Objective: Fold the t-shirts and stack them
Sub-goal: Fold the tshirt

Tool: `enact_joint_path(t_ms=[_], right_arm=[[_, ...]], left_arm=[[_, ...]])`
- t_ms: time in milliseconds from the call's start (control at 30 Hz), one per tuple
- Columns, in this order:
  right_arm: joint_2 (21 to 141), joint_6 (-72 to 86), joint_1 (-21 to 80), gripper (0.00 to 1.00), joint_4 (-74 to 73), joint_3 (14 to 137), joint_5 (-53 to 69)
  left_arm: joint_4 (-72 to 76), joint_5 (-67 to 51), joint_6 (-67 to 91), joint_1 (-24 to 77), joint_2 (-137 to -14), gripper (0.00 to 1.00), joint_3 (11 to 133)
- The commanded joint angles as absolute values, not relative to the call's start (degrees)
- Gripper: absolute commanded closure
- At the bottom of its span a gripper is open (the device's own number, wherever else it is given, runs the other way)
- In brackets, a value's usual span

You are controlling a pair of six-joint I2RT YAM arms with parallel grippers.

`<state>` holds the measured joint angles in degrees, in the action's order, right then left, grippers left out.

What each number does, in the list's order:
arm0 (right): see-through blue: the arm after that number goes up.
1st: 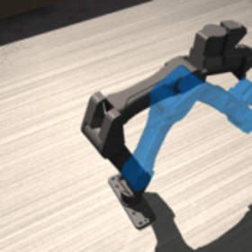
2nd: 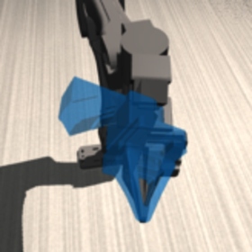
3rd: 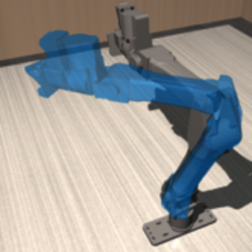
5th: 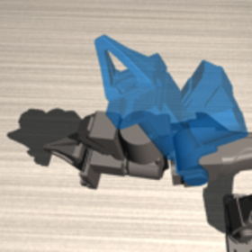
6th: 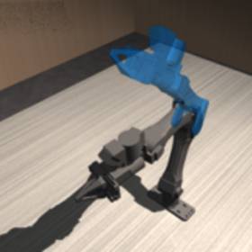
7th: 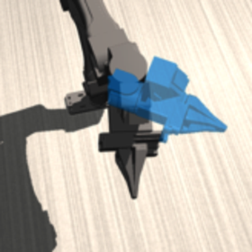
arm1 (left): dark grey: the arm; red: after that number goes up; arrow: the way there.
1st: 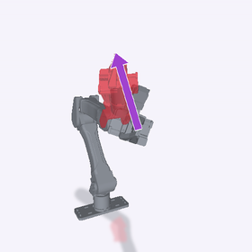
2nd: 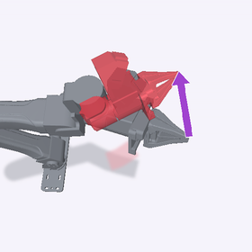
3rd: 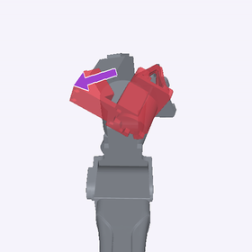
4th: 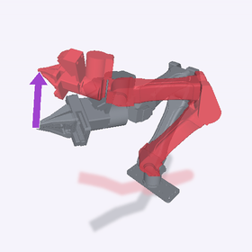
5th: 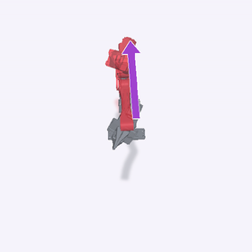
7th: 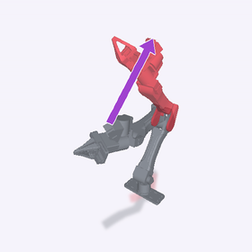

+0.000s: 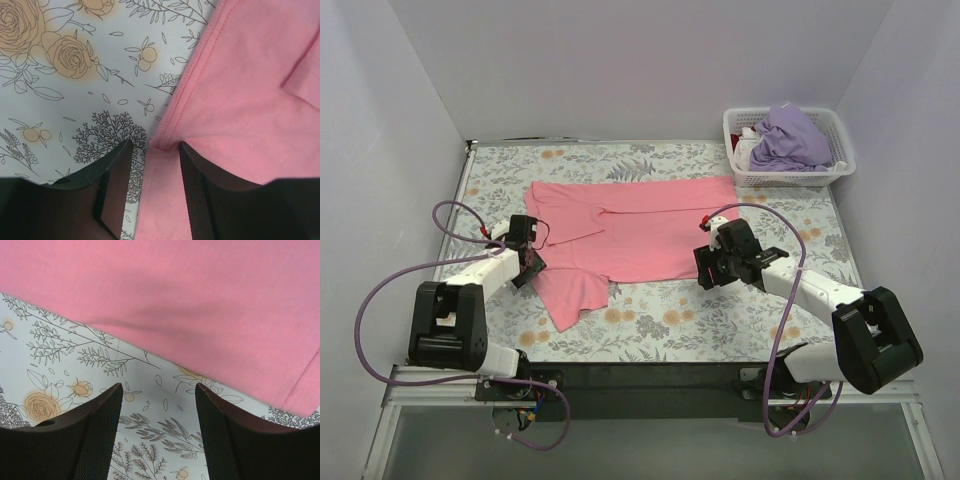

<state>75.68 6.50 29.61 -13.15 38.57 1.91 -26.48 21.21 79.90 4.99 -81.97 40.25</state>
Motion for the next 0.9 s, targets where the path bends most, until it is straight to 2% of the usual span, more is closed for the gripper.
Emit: enact_joint_path(t_ms=[0,433,867], right_arm=[[74.3,6.9,29.5,0.33,-11.9,38.4,0.7],[71.4,7.0,29.4,0.34,-13.3,38.3,-2.4],[70.0,7.2,29.4,0.34,-14.4,36.9,-4.3]], left_arm=[[-26.7,21.4,79.7,4.7,-82.2,0.59,40.7],[-29.0,21.5,80.1,4.7,-74.1,0.53,42.5],[-27.0,23.1,78.0,4.7,-81.3,0.59,43.0]])
